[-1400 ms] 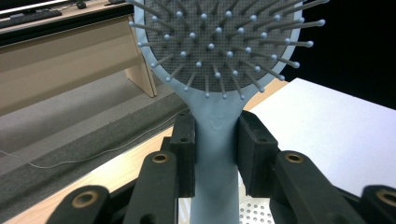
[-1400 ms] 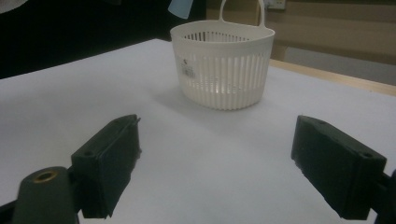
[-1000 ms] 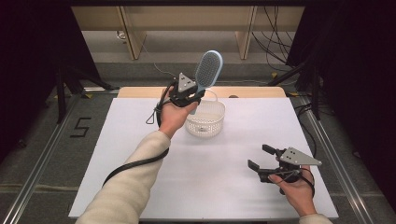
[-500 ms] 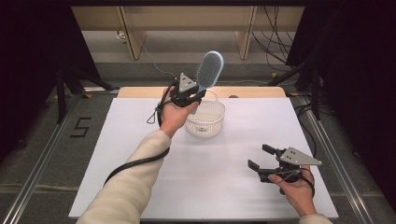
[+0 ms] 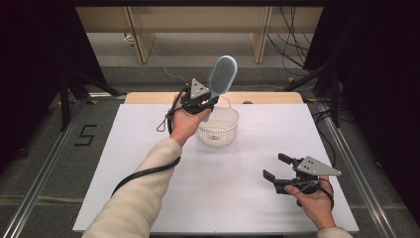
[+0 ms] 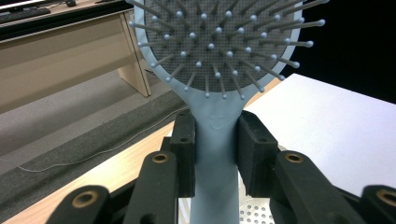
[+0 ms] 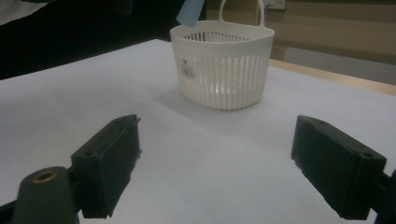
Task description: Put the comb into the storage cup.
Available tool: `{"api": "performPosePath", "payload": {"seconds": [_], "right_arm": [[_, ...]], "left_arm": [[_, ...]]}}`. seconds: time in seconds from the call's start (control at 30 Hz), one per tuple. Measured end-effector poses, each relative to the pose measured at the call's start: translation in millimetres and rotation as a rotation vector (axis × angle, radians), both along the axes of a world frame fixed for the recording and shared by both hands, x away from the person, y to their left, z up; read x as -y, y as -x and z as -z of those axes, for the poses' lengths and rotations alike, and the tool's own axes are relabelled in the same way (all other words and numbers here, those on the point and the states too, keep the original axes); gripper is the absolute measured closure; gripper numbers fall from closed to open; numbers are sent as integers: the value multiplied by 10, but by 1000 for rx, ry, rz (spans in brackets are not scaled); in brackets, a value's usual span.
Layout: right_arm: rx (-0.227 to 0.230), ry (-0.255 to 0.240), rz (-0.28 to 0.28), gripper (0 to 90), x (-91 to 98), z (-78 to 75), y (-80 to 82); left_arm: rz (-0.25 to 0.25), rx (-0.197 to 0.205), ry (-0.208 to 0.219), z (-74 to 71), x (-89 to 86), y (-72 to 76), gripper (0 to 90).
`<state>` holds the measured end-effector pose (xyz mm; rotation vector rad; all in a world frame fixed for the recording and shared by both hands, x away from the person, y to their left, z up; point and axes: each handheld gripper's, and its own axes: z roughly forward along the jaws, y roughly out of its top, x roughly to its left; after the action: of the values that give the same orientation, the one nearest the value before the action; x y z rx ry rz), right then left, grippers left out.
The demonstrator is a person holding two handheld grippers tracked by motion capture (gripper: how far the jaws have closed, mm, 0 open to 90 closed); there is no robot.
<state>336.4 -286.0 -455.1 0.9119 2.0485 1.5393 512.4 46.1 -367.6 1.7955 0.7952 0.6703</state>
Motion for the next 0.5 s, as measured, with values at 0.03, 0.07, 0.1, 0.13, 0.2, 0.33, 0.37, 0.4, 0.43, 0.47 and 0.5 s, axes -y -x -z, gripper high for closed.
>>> {"api": "performPosePath", "payload": {"seconds": [0.03,0.07,0.1,0.13,0.2,0.33,0.37,0.4,0.43,0.47,0.5], "right_arm": [[3,2,0,162,2,-1,-1],[3,1,1,162,3,-1,-1],[2,0,1,162,3,-1,0],[2,1,1,162,3,-1,-1],[2,1,0,162,4,-1,-1],[2,1,0,162,3,-1,-1],[3,1,0,162,3,-1,-1],[1,-1,0,162,2,-1,-1],[1,-2,0,162,2,-1,-1],[1,-1,0,162,2,0,0],[1,-1,0,162,2,-1,0]], "left_arm": [[0,0,0,5,1,-4,700],[0,0,-5,9,-2,-7,700],[-1,-1,-4,14,0,-9,700],[-1,-2,-3,20,0,-12,700],[-1,-2,-3,31,1,-15,700],[-4,-4,-2,50,6,-29,700],[-4,-3,-3,55,5,-35,700],[-4,-4,-3,58,5,-37,700],[-4,-4,-6,62,4,-40,700],[-5,-5,-5,66,6,-41,700],[-4,-4,-6,69,7,-44,700]]}}
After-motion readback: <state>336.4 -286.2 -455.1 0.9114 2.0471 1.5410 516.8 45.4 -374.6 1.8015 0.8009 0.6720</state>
